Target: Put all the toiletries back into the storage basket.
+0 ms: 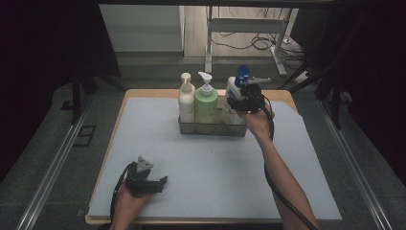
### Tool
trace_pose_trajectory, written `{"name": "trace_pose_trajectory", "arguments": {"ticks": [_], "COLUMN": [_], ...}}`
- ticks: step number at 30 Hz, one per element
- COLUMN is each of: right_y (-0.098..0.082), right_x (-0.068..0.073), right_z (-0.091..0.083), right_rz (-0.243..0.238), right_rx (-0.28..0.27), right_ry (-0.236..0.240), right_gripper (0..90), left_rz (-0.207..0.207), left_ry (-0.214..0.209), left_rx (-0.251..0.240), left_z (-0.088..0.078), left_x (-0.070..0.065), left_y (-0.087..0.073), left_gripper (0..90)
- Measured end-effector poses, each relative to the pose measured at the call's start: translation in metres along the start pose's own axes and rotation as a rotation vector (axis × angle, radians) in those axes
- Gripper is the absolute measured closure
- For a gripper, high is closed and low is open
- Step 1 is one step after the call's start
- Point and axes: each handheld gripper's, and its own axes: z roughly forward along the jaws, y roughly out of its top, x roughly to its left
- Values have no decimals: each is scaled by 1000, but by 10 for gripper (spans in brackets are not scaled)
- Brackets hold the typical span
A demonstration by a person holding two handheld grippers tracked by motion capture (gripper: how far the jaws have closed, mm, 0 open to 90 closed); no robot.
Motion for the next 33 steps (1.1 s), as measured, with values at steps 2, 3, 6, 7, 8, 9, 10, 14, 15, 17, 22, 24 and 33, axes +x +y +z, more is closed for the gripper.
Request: {"name": "trace_pose_trajectory", "arguments": {"ticks": [2, 3, 6, 7, 8, 9, 10, 14, 15, 17, 22, 24, 33], "right_y": [-3, -4, -8, -9, -10, -11, -12, -14, -14, -15, -17, -17, -17], "right_x": [0, 0, -1, -1, -1, 0, -1, 0, 1, 1, 1, 2, 3], "right_z": [2, 3, 6, 7, 8, 9, 10, 13, 14, 15, 19, 19, 24], "right_rz": [1, -1, -1, -3, 0, 3, -1, 0, 0, -1, 1, -5, 5], "right_rx": [3, 5, 16, 19, 21, 24, 28, 40, 43, 45, 49, 51, 38], "right_ry": [0, 2, 0, -1, -1, -3, -3, -5, -5, -5, -5, -6, -13], "right_gripper": [409, 409, 409, 409, 409, 409, 409, 409, 409, 409, 407, 405, 401], "left_rz": [0, 0, 0, 0, 0, 1, 0, 0, 0, 0, 1, 0, 1], "left_ry": [-1, -1, -1, 0, 0, 0, 0, 0, 0, 0, 0, 0, 0], "left_rx": [-1, -1, -1, -1, -1, -1, -1, -1, -1, -1, 0, -1, -1], "left_z": [0, 0, 0, 0, 0, 0, 0, 0, 0, 0, 0, 0, 0], "left_x": [0, 0, 0, 0, 0, 0, 0, 0, 0, 0, 0, 0, 0], "left_y": [0, 0, 0, 0, 0, 0, 0, 0, 0, 0, 0, 0, 0], "left_gripper": [120, 120, 120, 120, 120, 120, 120, 120, 120, 120, 120, 120, 120]}}
